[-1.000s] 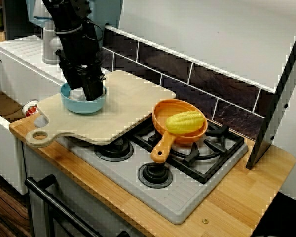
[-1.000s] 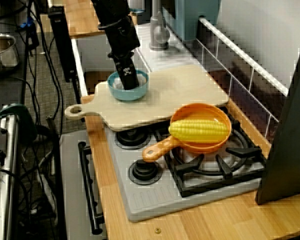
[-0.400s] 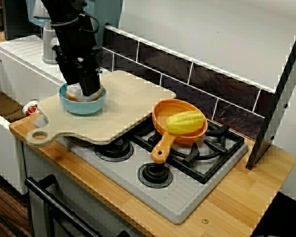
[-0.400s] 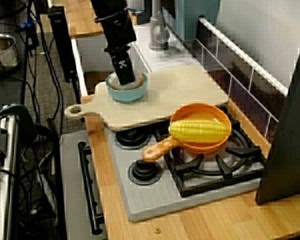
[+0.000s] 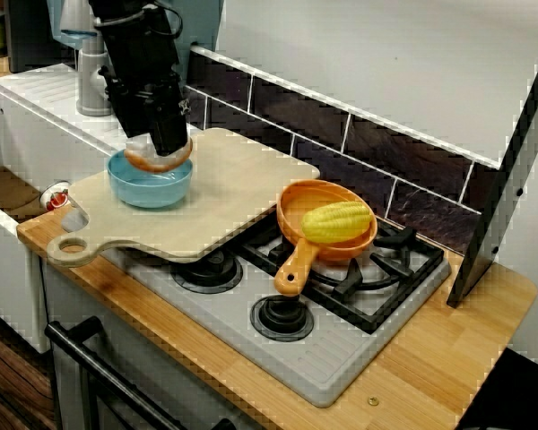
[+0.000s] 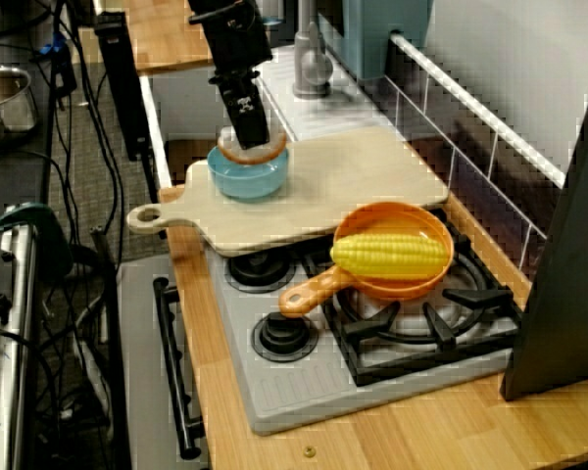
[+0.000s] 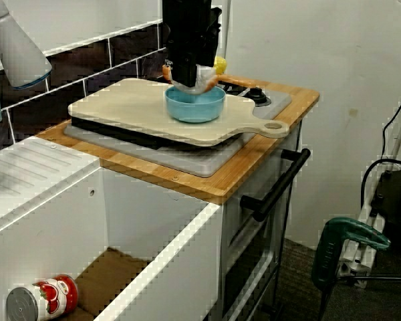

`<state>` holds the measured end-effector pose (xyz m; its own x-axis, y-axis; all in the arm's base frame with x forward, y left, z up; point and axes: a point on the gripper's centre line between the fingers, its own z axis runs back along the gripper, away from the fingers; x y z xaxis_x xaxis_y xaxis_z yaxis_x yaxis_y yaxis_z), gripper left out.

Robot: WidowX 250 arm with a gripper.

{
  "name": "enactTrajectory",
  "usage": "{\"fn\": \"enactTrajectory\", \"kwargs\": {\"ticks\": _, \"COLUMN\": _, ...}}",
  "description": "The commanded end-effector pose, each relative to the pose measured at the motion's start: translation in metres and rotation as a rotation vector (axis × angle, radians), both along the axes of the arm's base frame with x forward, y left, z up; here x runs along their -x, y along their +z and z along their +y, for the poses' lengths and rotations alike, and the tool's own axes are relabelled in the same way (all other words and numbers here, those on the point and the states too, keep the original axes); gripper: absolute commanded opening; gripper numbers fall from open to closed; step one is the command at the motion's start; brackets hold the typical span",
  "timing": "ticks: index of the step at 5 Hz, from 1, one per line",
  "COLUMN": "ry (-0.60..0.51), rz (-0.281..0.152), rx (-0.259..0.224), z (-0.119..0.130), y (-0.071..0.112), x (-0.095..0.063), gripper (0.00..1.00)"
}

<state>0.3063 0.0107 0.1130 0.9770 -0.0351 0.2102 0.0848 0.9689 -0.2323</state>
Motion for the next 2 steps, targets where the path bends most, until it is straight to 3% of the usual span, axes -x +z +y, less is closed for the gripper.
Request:
{"fn": "enactTrajectory", "kwargs": {"ticks": 1, "ry": -0.037, "rz": -0.090, "rx": -0.003, "z": 0.002, "y": 0.037, "x": -0.012, "gripper": 0.00}}
{"fn": "enactTrajectory", "kwargs": {"ticks": 2, "ry": -0.045, "rz": -0.097, "rx": 0.003, "z": 0.001, "y": 0.048, "x": -0.018, "gripper": 0.00}}
